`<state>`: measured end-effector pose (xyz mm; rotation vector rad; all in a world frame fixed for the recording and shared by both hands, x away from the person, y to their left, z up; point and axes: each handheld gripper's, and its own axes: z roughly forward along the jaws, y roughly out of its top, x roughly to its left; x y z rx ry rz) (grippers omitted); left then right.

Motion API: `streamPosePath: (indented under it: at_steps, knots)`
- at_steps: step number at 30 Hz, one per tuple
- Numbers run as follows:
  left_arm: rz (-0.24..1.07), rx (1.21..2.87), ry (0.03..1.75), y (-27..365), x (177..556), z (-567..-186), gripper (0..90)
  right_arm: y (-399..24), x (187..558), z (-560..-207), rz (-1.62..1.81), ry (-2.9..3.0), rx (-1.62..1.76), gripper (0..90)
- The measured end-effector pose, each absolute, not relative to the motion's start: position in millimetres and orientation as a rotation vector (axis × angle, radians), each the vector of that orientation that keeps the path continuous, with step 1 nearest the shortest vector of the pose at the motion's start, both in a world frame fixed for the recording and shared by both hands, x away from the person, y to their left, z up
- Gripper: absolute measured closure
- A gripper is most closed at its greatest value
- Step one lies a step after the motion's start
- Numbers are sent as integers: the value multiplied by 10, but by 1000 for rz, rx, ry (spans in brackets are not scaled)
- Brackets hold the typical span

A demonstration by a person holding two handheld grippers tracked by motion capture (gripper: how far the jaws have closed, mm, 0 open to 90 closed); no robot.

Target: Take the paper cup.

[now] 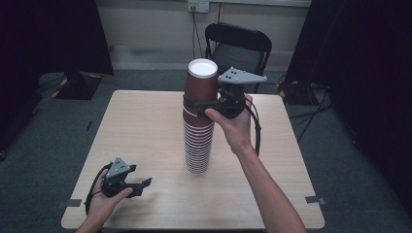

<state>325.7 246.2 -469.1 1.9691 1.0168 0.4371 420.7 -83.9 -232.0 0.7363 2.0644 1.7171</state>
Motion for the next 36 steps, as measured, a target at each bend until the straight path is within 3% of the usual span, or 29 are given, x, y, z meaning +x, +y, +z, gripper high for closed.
streamPosePath:
  at_steps: [12,36]
  knots:
    - [433,1968,972,2448,3248,-4673,192,-875,4149,-2146,1758,1992,721,126]
    - [432,1947,1050,2487,3259,-4689,179,-1001,4053,-1768,1826,1882,710,137]
